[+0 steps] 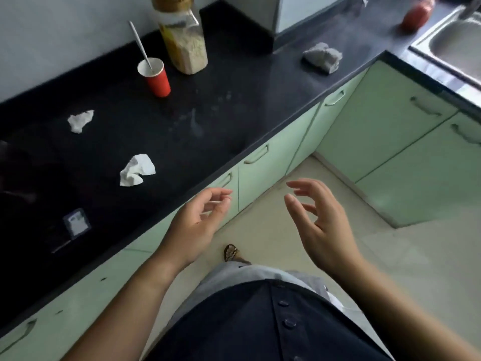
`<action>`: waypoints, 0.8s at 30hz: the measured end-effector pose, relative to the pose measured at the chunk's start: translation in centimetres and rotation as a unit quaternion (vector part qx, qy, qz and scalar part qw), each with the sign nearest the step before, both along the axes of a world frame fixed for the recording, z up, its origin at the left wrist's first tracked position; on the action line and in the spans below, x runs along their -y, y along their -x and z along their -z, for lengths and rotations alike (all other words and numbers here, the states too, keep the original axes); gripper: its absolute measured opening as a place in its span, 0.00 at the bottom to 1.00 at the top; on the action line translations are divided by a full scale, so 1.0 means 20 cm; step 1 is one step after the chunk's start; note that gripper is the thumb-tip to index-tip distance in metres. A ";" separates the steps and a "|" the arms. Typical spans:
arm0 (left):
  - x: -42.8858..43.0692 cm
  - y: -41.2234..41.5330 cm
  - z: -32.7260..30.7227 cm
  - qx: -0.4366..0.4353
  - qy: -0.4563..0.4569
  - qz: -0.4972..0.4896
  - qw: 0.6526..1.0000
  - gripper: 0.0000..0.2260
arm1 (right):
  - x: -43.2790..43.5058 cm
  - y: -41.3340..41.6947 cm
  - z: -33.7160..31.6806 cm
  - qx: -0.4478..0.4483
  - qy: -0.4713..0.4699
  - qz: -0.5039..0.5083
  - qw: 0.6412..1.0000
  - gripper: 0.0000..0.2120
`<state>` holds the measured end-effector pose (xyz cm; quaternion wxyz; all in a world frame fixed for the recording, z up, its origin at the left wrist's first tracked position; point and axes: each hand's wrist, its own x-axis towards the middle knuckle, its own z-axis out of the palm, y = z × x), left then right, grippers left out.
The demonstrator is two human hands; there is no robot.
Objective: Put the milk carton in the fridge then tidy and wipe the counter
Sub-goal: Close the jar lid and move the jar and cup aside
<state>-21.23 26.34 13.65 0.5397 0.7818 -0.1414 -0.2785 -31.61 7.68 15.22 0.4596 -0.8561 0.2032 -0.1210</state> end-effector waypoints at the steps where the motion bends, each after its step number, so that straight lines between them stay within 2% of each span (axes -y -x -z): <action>1: 0.01 -0.10 -0.02 0.010 0.007 -0.016 1.000 0.13 | 0.02 -0.10 -0.01 0.003 0.001 -0.015 1.000 0.21; 5: 0.03 -0.36 -0.03 0.025 0.008 -0.087 0.996 0.16 | 0.07 -0.41 0.01 0.001 -0.009 -0.058 0.998 0.20; 11: 0.08 -0.62 0.02 0.021 -0.051 -0.139 0.989 0.07 | 0.20 -0.91 0.00 0.004 -0.011 -0.090 0.996 0.19; 16: 0.17 -1.01 0.01 0.095 -0.124 -0.189 0.969 0.10 | 0.37 -1.51 -0.10 0.024 0.047 -0.168 0.984 0.16; 24: 0.28 -1.75 -0.09 0.194 -0.243 -0.220 0.925 0.12 | 0.51 -2.45 -0.25 0.050 0.098 -0.263 0.959 0.19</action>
